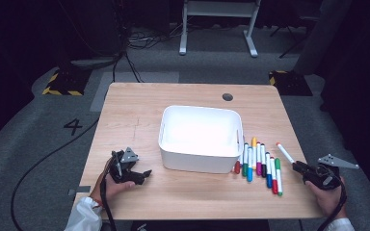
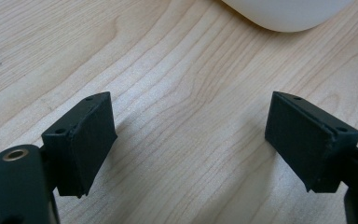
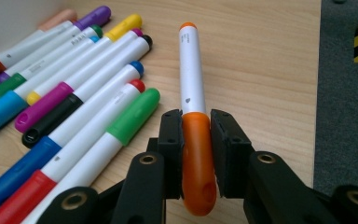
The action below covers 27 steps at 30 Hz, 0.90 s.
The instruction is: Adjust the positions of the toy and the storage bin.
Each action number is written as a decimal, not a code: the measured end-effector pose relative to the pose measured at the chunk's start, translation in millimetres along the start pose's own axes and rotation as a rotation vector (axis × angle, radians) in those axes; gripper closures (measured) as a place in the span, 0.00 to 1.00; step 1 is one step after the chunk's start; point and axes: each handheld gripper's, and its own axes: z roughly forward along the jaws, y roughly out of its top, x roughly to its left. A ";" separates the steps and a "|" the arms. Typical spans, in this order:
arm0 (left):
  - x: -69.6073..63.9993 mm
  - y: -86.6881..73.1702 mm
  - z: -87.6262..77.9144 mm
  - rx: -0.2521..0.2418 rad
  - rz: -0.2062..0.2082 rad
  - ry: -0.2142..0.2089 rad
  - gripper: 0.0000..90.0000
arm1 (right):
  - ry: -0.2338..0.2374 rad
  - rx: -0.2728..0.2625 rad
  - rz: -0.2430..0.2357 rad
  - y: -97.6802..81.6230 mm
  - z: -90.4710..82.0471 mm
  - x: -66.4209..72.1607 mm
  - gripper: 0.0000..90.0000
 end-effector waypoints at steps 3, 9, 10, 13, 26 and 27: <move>-0.1 0.0 -0.1 0.000 0.000 0.001 0.18 | 0.010 -0.012 -0.008 5.1 -3.2 3.0 0.83; -0.2 0.0 0.0 0.000 -0.002 0.000 0.18 | 0.044 -0.035 -0.034 18.0 -8.6 11.6 0.83; -0.2 0.0 0.0 0.000 -0.002 0.000 0.18 | 0.049 -0.039 -0.044 21.1 -9.4 13.4 0.83; -0.1 0.0 0.0 0.001 -0.001 0.000 0.18 | 0.069 -0.060 -0.061 32.2 -12.0 19.1 0.83; 1.5 2.5 3.3 0.004 -0.003 -0.019 0.16 | 0.145 -0.120 -0.152 78.5 -15.7 43.7 0.83; 1.3 2.6 3.5 0.005 -0.007 -0.025 0.15 | 0.149 -0.124 -0.149 81.5 -15.7 46.1 0.83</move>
